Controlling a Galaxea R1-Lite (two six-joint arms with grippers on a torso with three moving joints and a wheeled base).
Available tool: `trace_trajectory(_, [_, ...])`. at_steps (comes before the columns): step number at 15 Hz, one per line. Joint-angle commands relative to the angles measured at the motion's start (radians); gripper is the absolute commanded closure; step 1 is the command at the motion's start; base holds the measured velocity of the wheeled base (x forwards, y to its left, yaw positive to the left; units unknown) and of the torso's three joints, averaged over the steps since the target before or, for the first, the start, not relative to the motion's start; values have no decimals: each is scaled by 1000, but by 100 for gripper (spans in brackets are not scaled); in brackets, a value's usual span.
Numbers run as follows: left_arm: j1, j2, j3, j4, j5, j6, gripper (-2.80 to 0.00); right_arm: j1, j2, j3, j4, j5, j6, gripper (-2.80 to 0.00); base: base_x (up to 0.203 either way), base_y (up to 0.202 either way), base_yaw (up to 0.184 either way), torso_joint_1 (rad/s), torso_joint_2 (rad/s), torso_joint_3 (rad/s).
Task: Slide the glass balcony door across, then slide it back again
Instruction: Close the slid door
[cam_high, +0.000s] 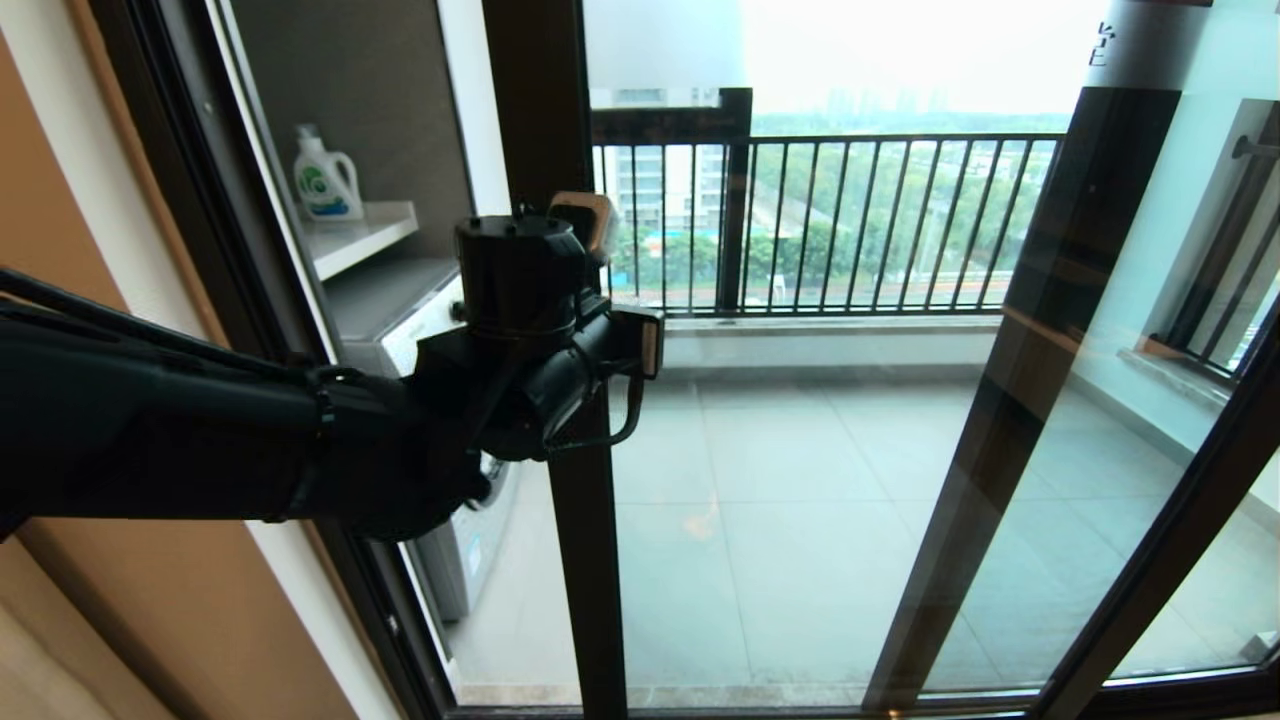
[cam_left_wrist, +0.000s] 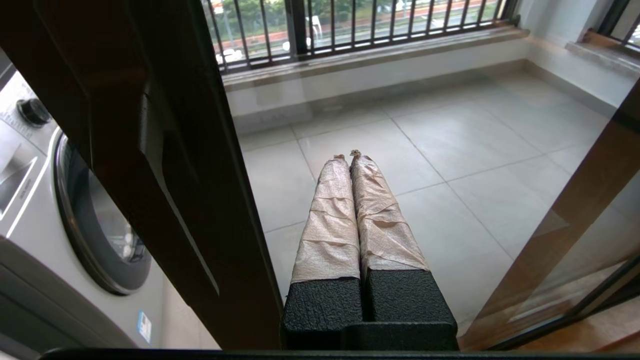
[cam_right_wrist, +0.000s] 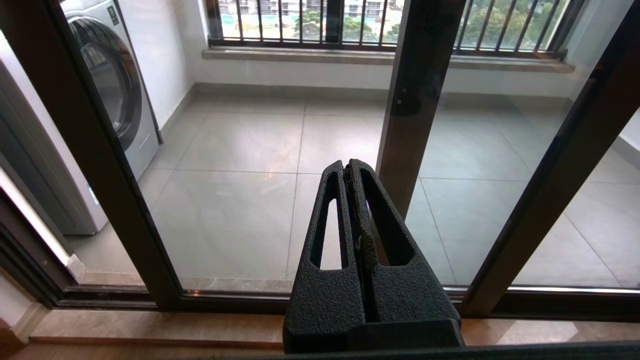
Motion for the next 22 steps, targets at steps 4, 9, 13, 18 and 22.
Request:
trace_trajectory(4, [60, 39, -20, -3, 88, 1, 0, 0, 0, 3, 0, 1, -1, 0, 0, 0, 0, 0, 0, 0])
trace_trajectory(9, [115, 105, -95, -4, 147, 1, 0, 0, 0, 3, 0, 1, -1, 0, 0, 0, 0, 0, 0, 0])
trace_trajectory(13, [137, 111, -95, -4, 150, 3, 0, 0, 0, 3, 0, 1, -1, 0, 0, 0, 0, 0, 0, 0])
trace_trajectory(18, [174, 92, -90, -3, 155, 3, 0, 0, 0, 3, 0, 1, -1, 0, 0, 0, 0, 0, 0, 0])
trace_trajectory(22, [190, 73, -75, -1, 155, 4, 0, 0, 0, 3, 0, 1, -1, 0, 0, 0, 0, 0, 0, 0])
